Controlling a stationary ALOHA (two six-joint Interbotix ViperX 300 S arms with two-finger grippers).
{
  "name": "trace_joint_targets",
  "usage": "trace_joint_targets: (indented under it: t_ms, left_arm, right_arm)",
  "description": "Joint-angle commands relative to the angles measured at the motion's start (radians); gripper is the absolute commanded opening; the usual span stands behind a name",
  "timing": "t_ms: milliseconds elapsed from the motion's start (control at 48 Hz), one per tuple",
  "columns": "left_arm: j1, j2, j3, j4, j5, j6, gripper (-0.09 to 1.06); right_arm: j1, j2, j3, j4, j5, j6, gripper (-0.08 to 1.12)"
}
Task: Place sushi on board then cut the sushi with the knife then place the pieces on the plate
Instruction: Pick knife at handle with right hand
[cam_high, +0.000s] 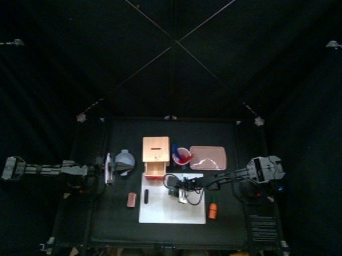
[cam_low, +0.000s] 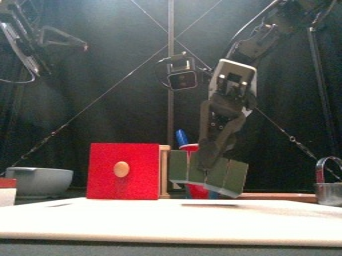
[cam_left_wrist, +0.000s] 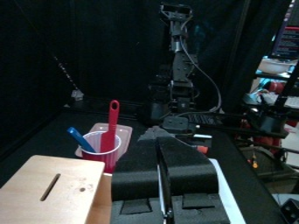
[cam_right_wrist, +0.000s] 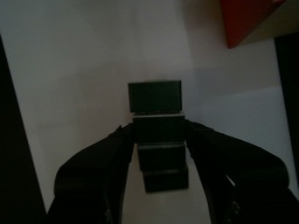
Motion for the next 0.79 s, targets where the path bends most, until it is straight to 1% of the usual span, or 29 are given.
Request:
trace_joint_targets:
  t_ms: [21, 229, 396, 521, 646, 792]
  left_arm:
    - [0.002, 0.005, -0.012, 0.000, -0.006, 0.002, 0.09]
    - [0.003, 0.005, -0.005, 0.000, -0.006, 0.002, 0.09]
    - [0.003, 0.005, -0.002, 0.002, -0.002, 0.002, 0.09]
    - [0.005, 0.005, 0.003, 0.000, 0.000, 0.000, 0.09]
    - [0.003, 0.005, 0.015, 0.000, 0.000, -0.002, 0.09]
    - [0.005, 0.005, 0.031, 0.003, -0.002, 0.005, 0.09]
  right_arm:
    - [0.005, -0.003, -0.025, 0.009, 0.005, -0.003, 0.86]
    - [0.003, 0.037, -0.066, -0.032, 0.032, -0.003, 0.86]
    - [0.003, 0.089, -0.123, -0.074, 0.127, -0.002, 0.85]
    - [0.002, 0.094, -0.138, -0.055, 0.167, 0.011, 0.84]
    - [0.002, 0.086, -0.141, -0.037, 0.173, 0.118, 0.84]
    - [0.006, 0.089, -0.167, -0.097, 0.181, 0.212, 0.84]
